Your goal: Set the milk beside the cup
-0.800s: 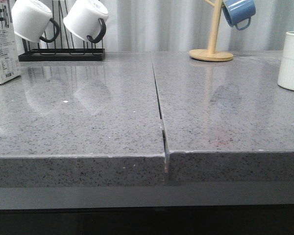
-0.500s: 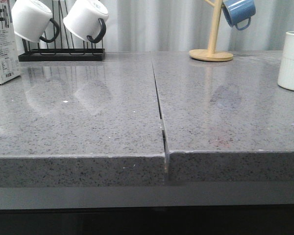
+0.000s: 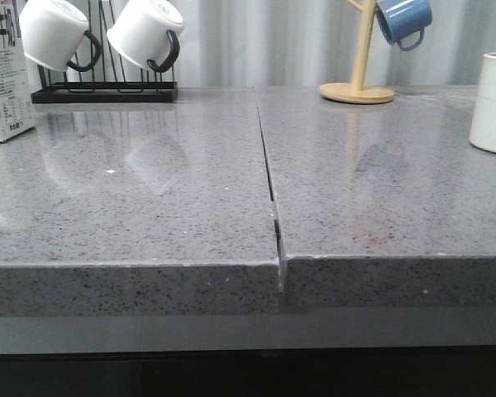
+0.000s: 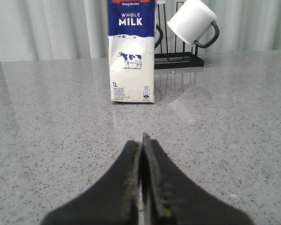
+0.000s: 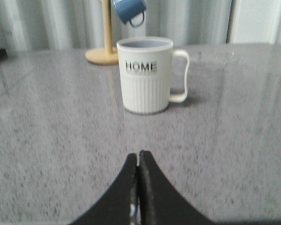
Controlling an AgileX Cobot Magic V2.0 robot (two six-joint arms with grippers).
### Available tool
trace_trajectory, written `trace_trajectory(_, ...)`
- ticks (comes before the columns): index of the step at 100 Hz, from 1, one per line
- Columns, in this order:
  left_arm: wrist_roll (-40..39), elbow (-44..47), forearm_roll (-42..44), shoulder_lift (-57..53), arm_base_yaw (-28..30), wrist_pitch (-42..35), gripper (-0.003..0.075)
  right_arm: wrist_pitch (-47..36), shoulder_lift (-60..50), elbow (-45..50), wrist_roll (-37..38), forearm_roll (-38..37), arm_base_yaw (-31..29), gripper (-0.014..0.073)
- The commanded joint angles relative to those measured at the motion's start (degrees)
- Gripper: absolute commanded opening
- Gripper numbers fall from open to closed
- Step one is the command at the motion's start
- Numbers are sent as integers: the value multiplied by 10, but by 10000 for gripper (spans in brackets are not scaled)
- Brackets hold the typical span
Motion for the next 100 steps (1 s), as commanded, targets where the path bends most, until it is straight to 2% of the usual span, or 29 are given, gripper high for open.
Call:
trace_trajectory(1, 0, 24, -4, -19, 2, -47, -21, -46, 1, -40, -1, -3, -4, -67)
trace_trajectory(30, 0, 24, -4, -19, 2, -47, -21, -29, 126, -111, -1, -3, -4, -67)
trace_trajectory(61, 0, 24, -4, -19, 2, -47, -21, -56, 286, -157, -1, -5, -4, -58)
trace_trajectory(75, 0, 24, -4, -19, 2, -47, -21, -121, 350, -159, -1, -28, -4, 45)
trace_trajectory(100, 0, 24, -4, -19, 2, -47, -21, -218, 447, -164, -1, -26, -13, 312)
